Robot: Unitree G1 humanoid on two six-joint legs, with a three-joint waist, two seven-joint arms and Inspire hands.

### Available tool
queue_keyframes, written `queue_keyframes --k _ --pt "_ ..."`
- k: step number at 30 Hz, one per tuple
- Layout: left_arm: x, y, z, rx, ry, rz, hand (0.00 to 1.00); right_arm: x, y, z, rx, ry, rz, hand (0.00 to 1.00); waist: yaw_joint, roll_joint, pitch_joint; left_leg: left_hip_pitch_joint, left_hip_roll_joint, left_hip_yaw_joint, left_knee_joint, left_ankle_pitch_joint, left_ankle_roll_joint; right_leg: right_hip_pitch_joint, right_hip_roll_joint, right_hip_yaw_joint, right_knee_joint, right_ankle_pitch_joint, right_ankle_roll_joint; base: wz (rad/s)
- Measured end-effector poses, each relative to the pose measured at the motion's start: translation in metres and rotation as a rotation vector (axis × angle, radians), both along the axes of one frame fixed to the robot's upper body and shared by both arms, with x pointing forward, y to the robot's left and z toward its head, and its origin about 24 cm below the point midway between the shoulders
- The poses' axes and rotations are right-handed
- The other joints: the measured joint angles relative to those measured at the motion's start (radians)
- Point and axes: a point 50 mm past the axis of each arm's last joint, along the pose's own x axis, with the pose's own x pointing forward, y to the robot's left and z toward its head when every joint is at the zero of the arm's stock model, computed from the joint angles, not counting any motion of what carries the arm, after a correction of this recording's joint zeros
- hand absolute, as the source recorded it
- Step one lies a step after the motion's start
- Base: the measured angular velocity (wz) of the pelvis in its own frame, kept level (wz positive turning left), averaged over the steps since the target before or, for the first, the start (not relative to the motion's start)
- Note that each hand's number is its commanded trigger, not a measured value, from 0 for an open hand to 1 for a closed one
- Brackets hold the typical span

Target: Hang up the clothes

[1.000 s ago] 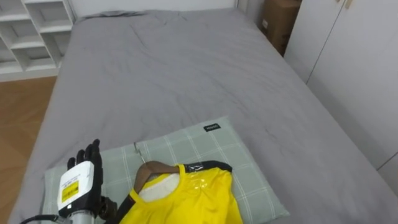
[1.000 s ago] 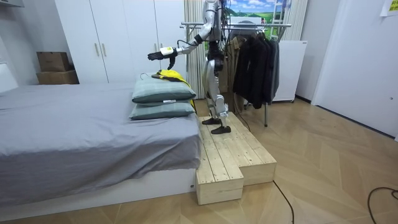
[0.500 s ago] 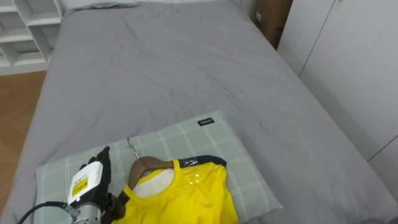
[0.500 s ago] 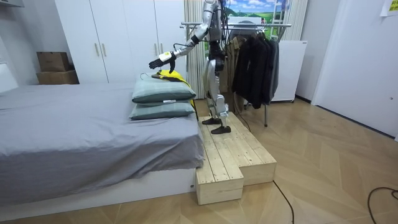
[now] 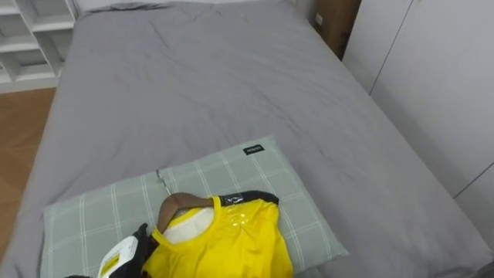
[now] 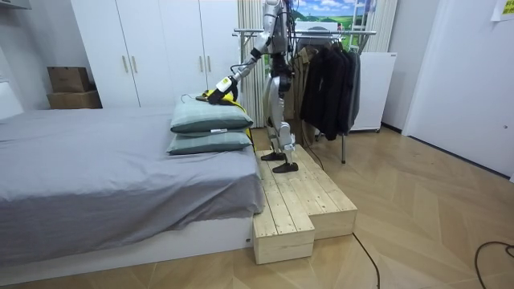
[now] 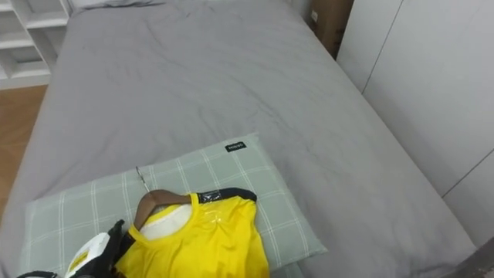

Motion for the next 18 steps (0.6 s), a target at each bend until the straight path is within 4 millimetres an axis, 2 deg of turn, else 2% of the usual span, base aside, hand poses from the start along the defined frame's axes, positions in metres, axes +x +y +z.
queue_keyframes --k 4,13,15,17,18 --pt "-0.003 0.005 -0.002 -0.012 0.012 0.040 0.00 0.006 0.001 0.001 -0.005 -0.006 0.022 0.00 -0.005 -0.015 0.0066 -0.032 -0.002 0.000 0.026 0.000 0.000 -0.026 -0.003 0.001 0.011 0.000 -0.001 0.00" --pt "0.016 0.004 0.009 0.004 -0.026 0.049 0.00 0.024 0.003 0.004 -0.050 -0.038 0.056 0.00 -0.007 -0.019 0.0077 -0.120 -0.002 0.002 0.070 0.003 0.003 -0.108 -0.012 0.000 0.039 0.015 -0.007 0.00" --pt "0.019 0.004 0.011 0.008 -0.038 0.050 0.00 0.031 0.004 0.005 -0.057 -0.049 0.080 0.00 -0.009 -0.017 0.0109 -0.140 -0.002 0.002 0.083 0.003 0.003 -0.125 -0.013 0.000 0.050 0.015 -0.008 0.00" --pt "0.021 0.006 0.012 0.019 -0.034 0.060 0.00 0.038 0.008 0.006 -0.055 -0.063 0.096 0.00 -0.007 -0.018 0.0183 -0.147 -0.001 0.003 0.091 0.003 0.003 -0.134 -0.015 0.001 0.060 0.016 -0.009 0.00" --pt "0.021 0.006 0.012 0.019 -0.033 0.063 0.00 0.039 0.009 0.006 -0.054 -0.066 0.098 0.00 -0.007 -0.019 0.0188 -0.150 -0.001 0.003 0.093 0.003 0.003 -0.138 -0.016 0.002 0.064 0.016 -0.010 0.00"
